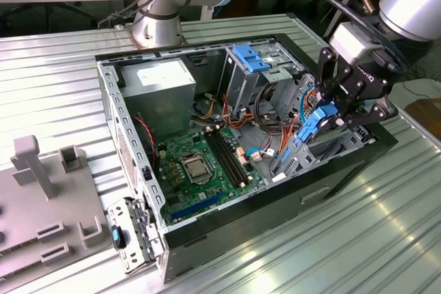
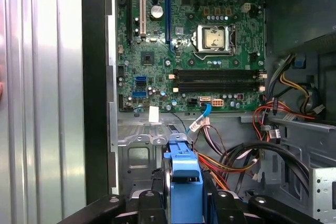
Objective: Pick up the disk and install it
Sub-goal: 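Insert the disk into the insertion slot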
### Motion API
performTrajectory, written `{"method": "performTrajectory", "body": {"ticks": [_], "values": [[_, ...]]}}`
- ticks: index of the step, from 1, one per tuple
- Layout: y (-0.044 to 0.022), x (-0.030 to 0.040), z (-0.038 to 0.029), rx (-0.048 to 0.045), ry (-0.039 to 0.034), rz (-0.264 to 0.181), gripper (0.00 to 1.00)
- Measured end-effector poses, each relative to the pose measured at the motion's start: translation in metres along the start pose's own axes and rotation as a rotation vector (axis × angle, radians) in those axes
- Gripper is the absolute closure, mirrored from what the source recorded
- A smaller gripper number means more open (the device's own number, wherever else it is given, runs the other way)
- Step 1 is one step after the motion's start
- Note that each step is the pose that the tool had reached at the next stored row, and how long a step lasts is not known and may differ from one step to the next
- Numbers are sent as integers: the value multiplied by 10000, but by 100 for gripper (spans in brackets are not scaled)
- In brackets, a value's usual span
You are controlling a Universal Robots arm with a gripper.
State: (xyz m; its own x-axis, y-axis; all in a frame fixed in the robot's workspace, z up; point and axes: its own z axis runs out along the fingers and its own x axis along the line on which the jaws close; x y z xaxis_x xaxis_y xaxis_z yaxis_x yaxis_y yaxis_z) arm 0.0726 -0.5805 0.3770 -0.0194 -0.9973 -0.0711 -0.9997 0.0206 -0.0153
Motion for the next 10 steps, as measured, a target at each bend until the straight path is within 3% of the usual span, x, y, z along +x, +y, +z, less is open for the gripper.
{"method": "performTrajectory", "body": {"ticks": [10], "values": [[1, 6, 87, -1, -12, 0, 63]]}}
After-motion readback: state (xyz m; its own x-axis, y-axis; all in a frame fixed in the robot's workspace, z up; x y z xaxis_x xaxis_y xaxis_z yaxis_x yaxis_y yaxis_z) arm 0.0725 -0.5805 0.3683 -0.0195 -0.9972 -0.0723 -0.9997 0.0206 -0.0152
